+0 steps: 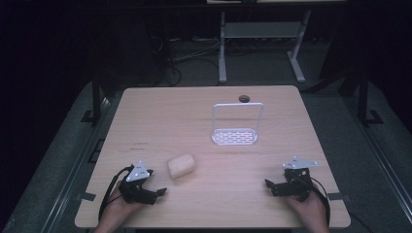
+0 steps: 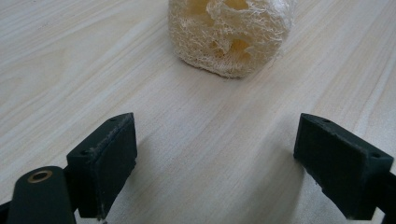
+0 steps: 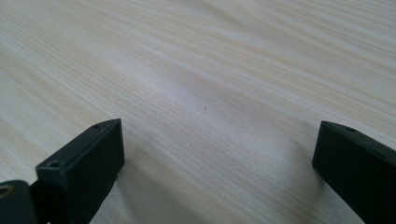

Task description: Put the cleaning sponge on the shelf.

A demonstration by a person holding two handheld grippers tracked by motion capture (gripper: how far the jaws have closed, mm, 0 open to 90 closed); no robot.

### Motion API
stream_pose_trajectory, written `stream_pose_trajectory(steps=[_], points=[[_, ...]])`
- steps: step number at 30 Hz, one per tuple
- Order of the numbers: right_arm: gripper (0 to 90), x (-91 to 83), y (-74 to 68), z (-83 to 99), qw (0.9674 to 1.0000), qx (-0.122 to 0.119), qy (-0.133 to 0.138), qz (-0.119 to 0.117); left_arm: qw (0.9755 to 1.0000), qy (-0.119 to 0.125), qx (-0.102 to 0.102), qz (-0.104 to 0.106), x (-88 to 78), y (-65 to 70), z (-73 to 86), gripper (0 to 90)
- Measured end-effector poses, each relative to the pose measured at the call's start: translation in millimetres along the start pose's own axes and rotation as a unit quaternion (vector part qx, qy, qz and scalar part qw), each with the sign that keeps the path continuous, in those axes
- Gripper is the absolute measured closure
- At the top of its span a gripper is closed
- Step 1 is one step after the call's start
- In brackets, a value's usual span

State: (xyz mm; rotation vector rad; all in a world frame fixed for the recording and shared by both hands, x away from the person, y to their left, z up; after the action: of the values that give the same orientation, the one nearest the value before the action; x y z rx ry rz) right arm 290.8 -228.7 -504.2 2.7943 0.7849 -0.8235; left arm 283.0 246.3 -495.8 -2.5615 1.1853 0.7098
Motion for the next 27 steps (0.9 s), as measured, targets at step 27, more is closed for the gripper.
stream_pose_trajectory(steps=[27], points=[[2.0, -0.4, -0.5, 0.2, 1.0000, 0.001, 0.000, 0.000, 0.9999, 0.010, -0.005, 0.008, -10.4, -7.6, -13.0, 13.3]])
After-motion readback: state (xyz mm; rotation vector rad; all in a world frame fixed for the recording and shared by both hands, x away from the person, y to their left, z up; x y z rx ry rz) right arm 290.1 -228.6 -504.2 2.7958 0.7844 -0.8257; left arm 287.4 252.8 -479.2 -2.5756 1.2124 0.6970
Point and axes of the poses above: each handheld gripper's, and its own axes: x roughly forward along the jaws, z roughly out of its underside, y roughly to its right, the point moved 3 cm from there along x, roughly forward along the jaws, and after that the axes turned 13 degrees about y, right-handed, at the moved point
